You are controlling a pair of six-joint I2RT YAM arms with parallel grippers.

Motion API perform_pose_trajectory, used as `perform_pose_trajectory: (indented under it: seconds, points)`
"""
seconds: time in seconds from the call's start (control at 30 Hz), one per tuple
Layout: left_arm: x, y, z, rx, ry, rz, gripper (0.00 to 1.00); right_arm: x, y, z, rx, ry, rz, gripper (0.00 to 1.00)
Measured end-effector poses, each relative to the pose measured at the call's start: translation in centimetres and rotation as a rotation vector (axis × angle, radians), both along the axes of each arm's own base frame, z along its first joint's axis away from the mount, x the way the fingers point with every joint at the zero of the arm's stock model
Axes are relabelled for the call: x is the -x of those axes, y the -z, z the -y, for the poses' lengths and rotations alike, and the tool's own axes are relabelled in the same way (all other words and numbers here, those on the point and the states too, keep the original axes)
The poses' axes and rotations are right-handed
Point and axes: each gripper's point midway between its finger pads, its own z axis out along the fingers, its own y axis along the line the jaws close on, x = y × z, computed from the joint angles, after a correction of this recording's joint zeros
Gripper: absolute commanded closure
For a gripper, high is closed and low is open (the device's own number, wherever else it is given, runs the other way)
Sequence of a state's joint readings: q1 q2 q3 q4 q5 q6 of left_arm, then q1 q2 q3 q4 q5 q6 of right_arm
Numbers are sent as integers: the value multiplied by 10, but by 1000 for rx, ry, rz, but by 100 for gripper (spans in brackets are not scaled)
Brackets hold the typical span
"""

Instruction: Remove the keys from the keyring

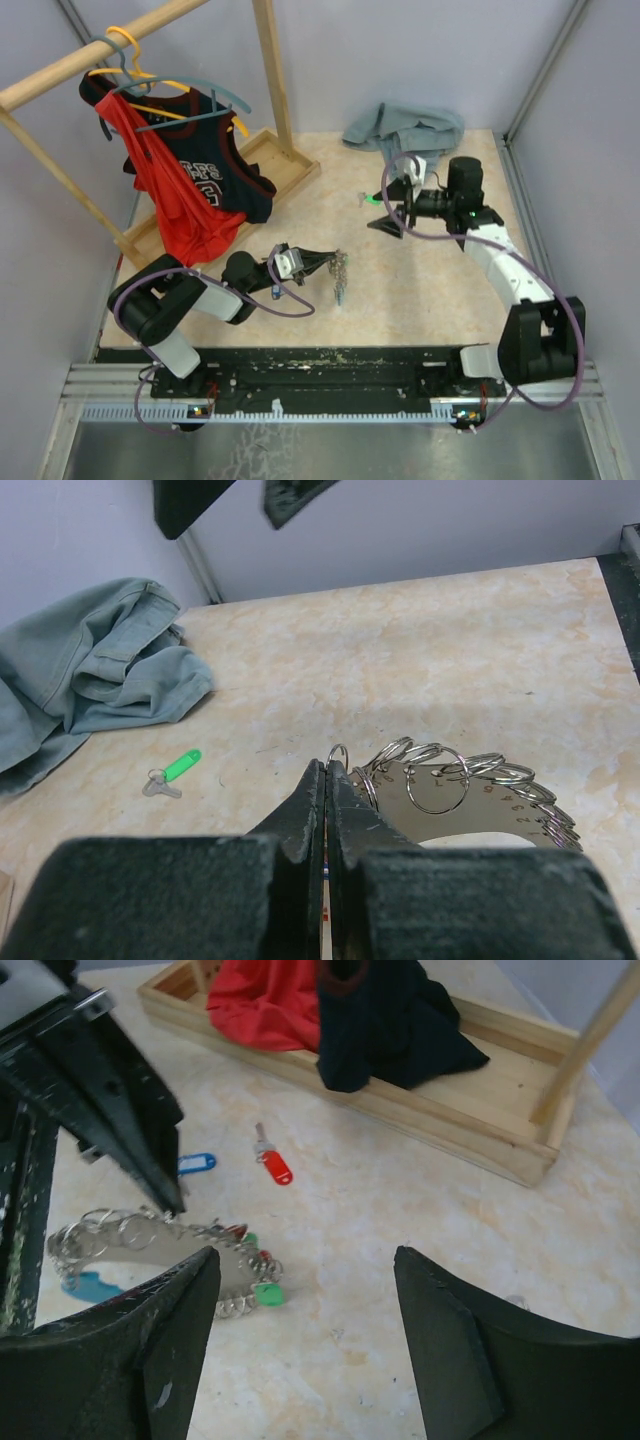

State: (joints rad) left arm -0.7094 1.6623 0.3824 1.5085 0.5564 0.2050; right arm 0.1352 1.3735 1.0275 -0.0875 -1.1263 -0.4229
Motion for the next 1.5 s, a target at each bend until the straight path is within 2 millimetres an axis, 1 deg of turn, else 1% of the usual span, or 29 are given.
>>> perform_pose_trajectory:
  seconds: [0.07,0.13,0.23,0.33,0.57,0.77,0.97,1.07,1.17,1.3,1.4,1.5]
  points:
    - [0,0,0,0,2,-2,100,21,-1,-1,-10,-61,64,24]
    - [1,0,0,1,3,-3,100,37,4,-2,-17,-104,95,22]
    - [1,0,0,1,5,-6,100,54,11,-2,-24,-149,120,22]
    - [2,0,1,1,9,-7,100,62,12,-3,-28,-181,145,22]
    - [7,-1,2,8,41,-24,100,70,11,-4,-40,-227,175,24]
    - [13,-3,4,15,68,-46,100,76,19,-3,-32,-233,132,27]
    - [13,-9,8,36,79,-62,100,72,16,-1,-6,-212,104,29]
    - [13,-9,9,38,79,-67,100,69,12,0,10,-203,110,29]
    - [13,-9,9,39,77,-68,100,69,12,-3,29,-204,111,30]
    - [9,-10,8,48,54,-80,100,75,20,-12,62,-220,82,29]
    - [2,-11,6,63,7,-96,100,78,25,-19,92,-222,55,29]
    - [-7,-14,3,84,-59,-106,100,76,23,-21,111,-197,32,28]
